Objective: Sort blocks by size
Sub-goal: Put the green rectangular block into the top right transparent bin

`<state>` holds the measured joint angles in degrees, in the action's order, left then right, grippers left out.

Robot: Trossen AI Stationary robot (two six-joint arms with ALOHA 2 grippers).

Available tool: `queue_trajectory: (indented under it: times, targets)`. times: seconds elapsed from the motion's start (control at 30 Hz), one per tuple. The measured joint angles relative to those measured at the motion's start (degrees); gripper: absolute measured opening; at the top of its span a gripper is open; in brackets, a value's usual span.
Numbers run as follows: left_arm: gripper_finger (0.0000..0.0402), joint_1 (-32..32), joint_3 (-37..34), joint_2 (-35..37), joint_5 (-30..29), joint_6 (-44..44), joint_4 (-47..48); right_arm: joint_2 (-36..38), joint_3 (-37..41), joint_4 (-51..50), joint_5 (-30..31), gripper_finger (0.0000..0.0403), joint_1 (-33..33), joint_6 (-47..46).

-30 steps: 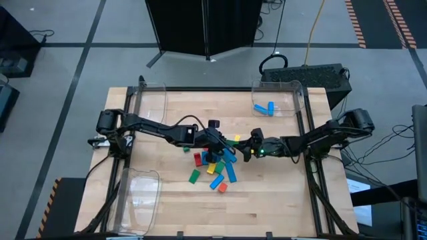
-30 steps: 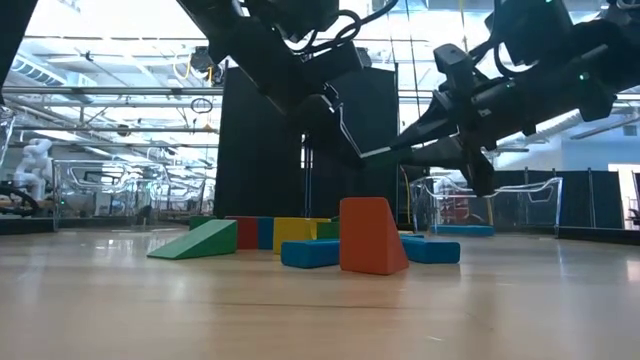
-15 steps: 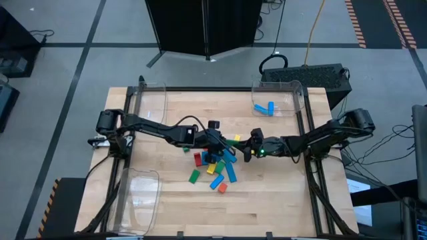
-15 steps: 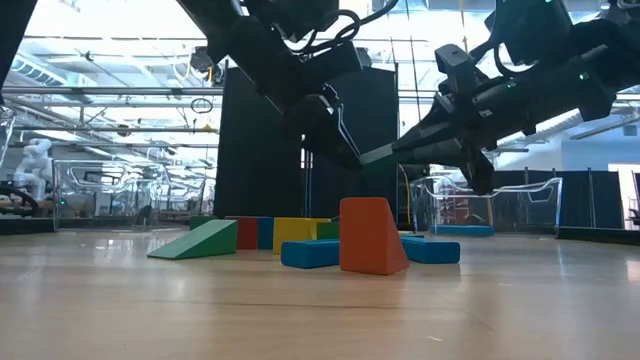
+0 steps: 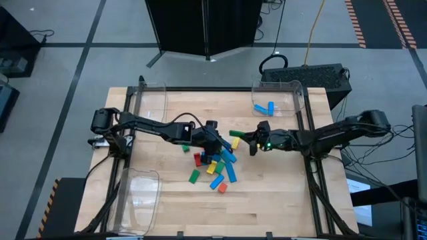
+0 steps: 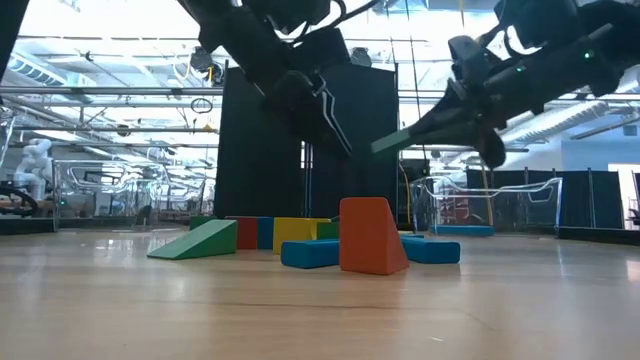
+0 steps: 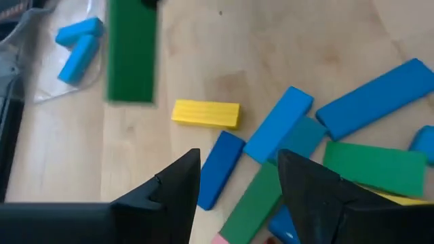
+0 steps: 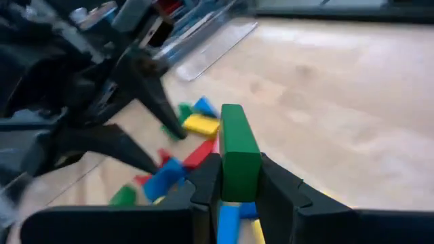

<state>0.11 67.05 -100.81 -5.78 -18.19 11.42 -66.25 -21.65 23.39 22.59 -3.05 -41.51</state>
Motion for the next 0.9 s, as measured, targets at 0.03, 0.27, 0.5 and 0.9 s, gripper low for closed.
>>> queue_trajectory:
  times: [0.03, 0.27, 0.5, 0.9]
  targets:
    - [0.0198, 0.33, 0.0, 0.04, 0.0, 0.34, 0.1, 1.39, -0.02, -1.54, 0.87, 0.0064, 0.36, 0.51]
    - [0.0198, 2.75, -1.37, 0.06, 0.02, 3.55, 0.24, 11.39, -0.02, -12.77, 6.31, 0.0064, 2.49, 2.69]
    - [0.0198, 5.15, -4.63, 0.37, 0.02, 4.44, -0.64, 19.57, -0.02, -21.07, 11.1, 0.0064, 5.7, 6.34]
    - [0.0199, 7.16, -5.6, 0.41, 3.64, 5.94, -0.59, 24.28, -0.02, -34.09, 12.13, 0.0064, 16.88, 9.23]
